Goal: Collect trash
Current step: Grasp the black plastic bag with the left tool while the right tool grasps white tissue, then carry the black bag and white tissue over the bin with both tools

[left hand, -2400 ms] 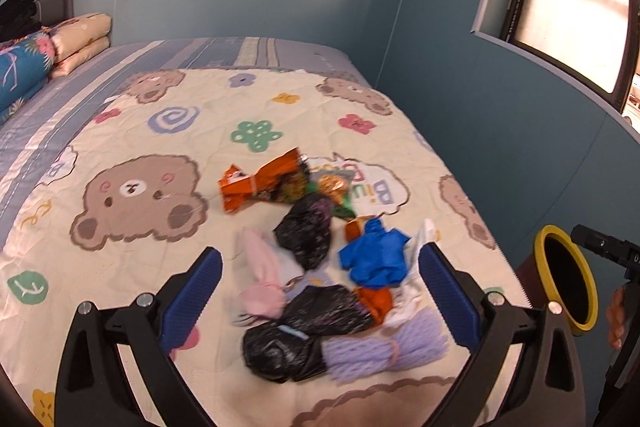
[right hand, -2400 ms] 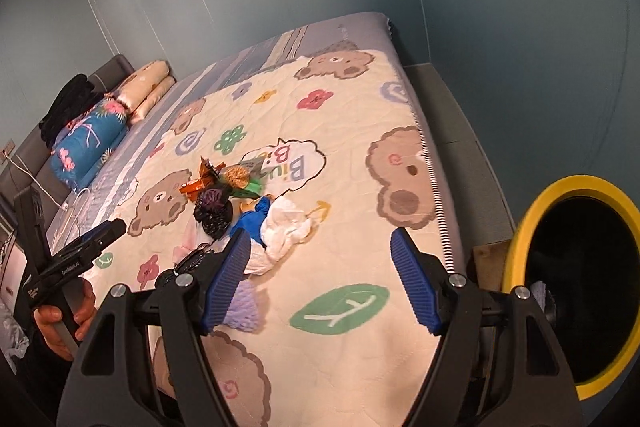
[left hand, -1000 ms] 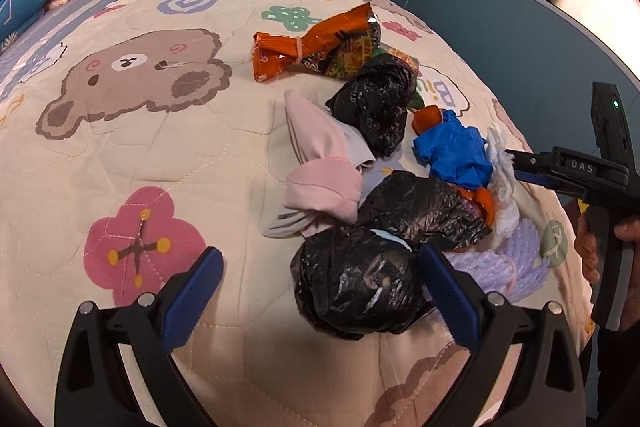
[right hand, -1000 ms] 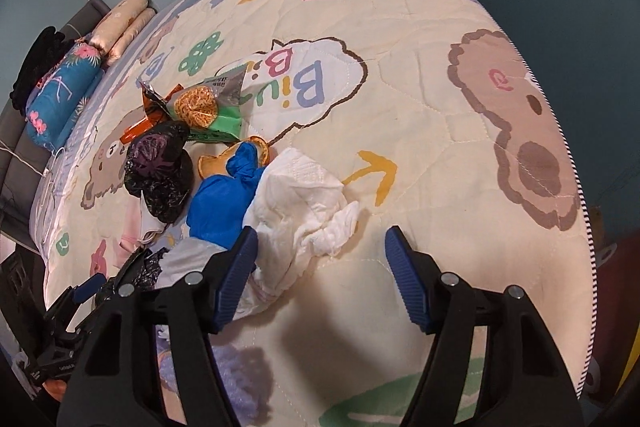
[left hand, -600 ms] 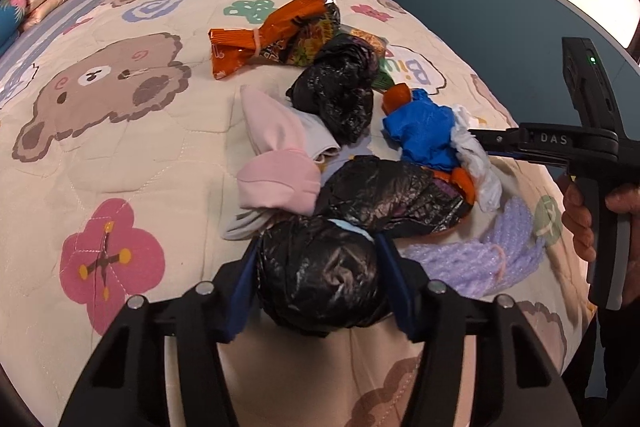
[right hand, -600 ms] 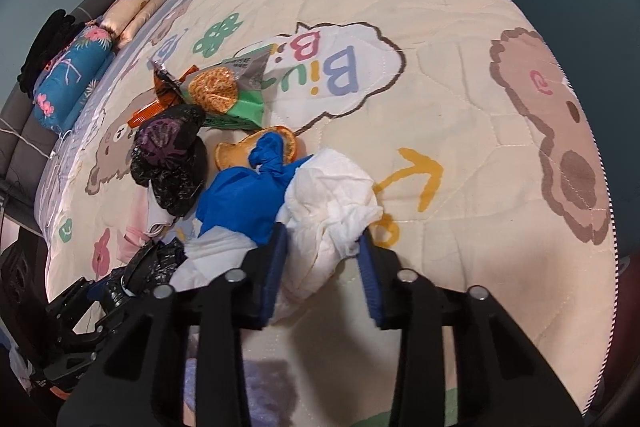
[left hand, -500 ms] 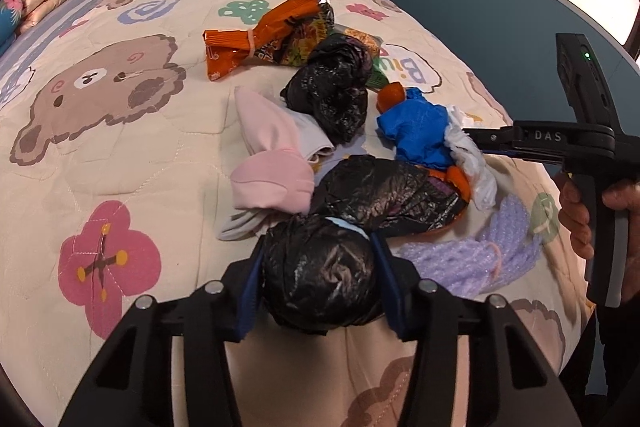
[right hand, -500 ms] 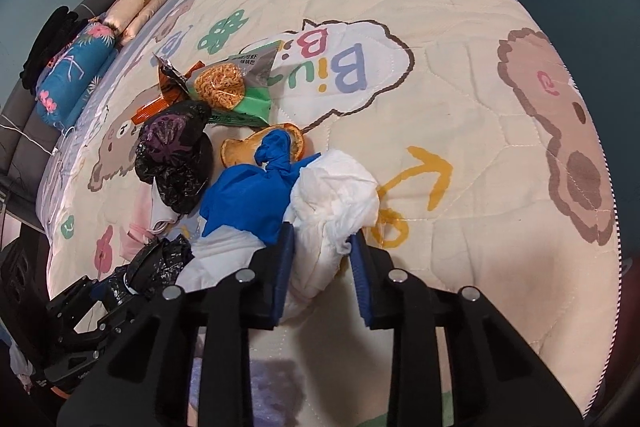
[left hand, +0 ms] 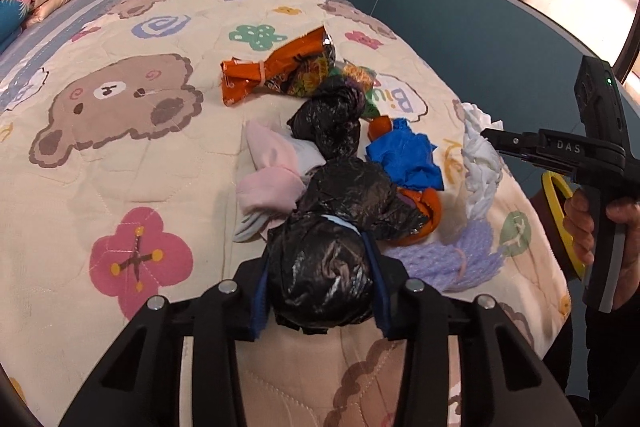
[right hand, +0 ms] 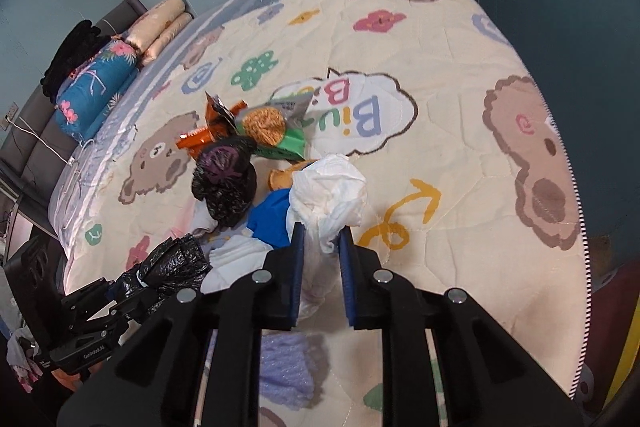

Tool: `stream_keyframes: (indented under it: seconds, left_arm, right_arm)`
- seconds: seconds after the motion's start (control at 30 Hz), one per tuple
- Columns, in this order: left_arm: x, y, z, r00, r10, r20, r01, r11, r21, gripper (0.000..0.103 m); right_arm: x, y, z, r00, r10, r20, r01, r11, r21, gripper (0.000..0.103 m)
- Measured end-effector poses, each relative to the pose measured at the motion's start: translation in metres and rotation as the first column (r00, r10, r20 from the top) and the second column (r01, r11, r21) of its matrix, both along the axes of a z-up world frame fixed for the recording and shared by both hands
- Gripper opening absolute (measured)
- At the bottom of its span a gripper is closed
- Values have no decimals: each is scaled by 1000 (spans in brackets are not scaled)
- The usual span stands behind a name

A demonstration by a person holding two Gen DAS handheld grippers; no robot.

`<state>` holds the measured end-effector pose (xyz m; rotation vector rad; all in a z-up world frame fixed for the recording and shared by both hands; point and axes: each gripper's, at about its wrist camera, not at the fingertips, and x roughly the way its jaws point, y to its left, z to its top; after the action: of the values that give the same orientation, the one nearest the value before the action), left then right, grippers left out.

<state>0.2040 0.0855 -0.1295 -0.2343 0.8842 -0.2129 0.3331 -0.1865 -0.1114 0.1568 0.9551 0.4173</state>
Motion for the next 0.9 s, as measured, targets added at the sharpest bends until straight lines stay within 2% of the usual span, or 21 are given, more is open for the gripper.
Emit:
stream_keyframes:
  seconds: [0.3, 0.53, 0.9]
  left_arm:
    - [-13, 8, 29, 998, 25, 56, -25, 1000, 8, 38]
    - [-18, 11, 44, 997, 47, 68, -46, 999, -13, 38]
    - [-19, -15, 67, 994, 30, 101, -31, 1000, 1, 38]
  right_arm:
    - [-20, -18, 35, 997, -13, 73, 12, 1000, 23, 16]
    - [-36, -38, 50, 995, -27, 101, 24, 999, 32, 16]
    - [-62, -76, 72, 986, -72, 152, 69, 997, 24, 16]
